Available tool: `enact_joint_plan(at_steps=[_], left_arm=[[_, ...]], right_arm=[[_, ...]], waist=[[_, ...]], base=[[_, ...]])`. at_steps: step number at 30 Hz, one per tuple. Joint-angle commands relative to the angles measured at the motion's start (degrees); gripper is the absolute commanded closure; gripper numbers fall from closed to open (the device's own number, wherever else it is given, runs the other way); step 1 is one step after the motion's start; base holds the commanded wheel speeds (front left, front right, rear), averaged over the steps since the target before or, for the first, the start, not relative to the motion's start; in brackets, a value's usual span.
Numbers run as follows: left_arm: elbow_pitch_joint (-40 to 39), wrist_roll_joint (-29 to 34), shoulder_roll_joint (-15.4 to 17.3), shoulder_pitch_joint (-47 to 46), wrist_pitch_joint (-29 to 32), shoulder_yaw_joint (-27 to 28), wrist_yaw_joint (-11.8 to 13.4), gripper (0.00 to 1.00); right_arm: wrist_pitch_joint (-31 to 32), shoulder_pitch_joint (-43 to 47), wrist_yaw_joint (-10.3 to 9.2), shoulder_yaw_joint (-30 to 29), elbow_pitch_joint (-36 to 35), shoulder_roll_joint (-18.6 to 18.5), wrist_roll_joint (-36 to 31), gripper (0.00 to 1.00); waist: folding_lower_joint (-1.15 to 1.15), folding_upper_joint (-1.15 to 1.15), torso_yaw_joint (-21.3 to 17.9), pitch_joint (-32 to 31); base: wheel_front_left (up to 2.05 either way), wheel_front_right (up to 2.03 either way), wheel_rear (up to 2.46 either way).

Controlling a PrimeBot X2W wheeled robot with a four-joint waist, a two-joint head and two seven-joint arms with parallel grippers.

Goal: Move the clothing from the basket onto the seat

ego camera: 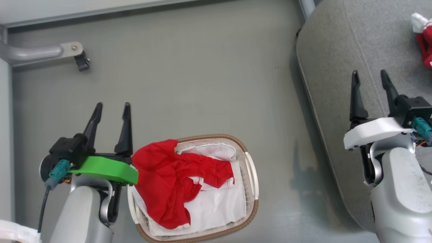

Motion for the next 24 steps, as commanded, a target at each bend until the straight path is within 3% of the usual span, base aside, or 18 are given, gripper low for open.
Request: enact_joint_plan(at_steps=[1,11,24], left_arm=[[0.7,1.1,-0.4,1.2,0.0,1.6,-0.2,0.0],[4.9,6.6,-2.4,4.3,0.0,11.8,-0.1,0.0],[3.6,8.5,-4.0,12.9,0.0,13.7,-0.2,0.0]], right_arm=[[-0.3,1.5,-0.08,0.7,0.3,-0.1,0.6,0.0],[-0.3,6.2,-0.08,11.0,2.3,0.1,3.8,0.0],[-0.3,13.5,-0.08,14.0,2.4,0.3,4.5,0.0]], waist=[[0.0,0.0,3.4,-4.1],[0.0,0.0,5.3,-10.2],[0.0,0.0,5.5,-16.5]], base=[[0.0,0.0,0.0],[0.0,0.0,0.0],[0.0,0.0,0.0]])
